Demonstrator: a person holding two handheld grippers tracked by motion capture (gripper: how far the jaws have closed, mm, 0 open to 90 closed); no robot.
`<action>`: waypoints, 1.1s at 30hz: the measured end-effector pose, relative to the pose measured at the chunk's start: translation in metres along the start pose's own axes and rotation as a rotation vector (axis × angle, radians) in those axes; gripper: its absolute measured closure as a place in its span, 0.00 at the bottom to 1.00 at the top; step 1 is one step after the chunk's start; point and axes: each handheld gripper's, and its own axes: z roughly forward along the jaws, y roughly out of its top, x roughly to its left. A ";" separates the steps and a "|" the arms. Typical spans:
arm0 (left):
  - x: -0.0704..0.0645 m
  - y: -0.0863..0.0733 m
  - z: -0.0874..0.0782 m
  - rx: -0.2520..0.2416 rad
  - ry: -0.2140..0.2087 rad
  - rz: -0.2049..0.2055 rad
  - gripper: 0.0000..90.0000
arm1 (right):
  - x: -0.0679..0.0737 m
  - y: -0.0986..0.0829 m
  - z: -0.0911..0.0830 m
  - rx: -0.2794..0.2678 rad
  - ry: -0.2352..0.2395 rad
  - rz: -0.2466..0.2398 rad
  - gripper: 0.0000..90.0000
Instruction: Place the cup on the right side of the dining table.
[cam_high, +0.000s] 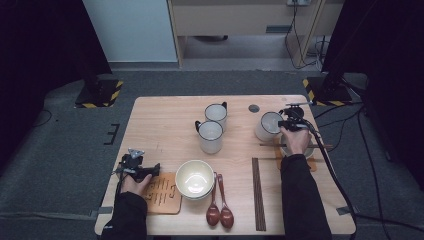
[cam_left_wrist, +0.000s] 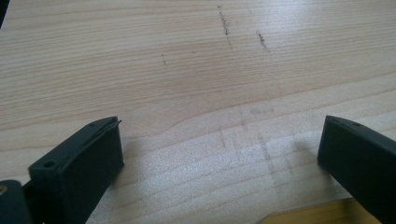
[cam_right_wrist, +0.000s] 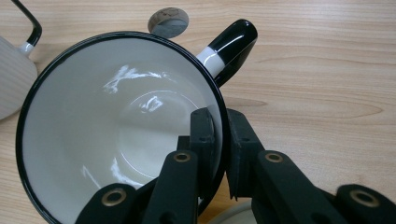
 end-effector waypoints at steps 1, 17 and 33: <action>0.000 0.000 0.000 0.000 0.000 0.000 0.00 | 0.000 0.000 0.000 -0.003 0.001 -0.001 0.92; 0.000 0.000 0.000 0.000 0.000 0.000 0.00 | 0.009 0.009 -0.019 -0.134 0.019 -0.048 0.72; 0.000 0.000 0.000 0.000 0.000 0.000 0.00 | 0.018 -0.011 -0.087 -0.288 0.144 -0.168 0.26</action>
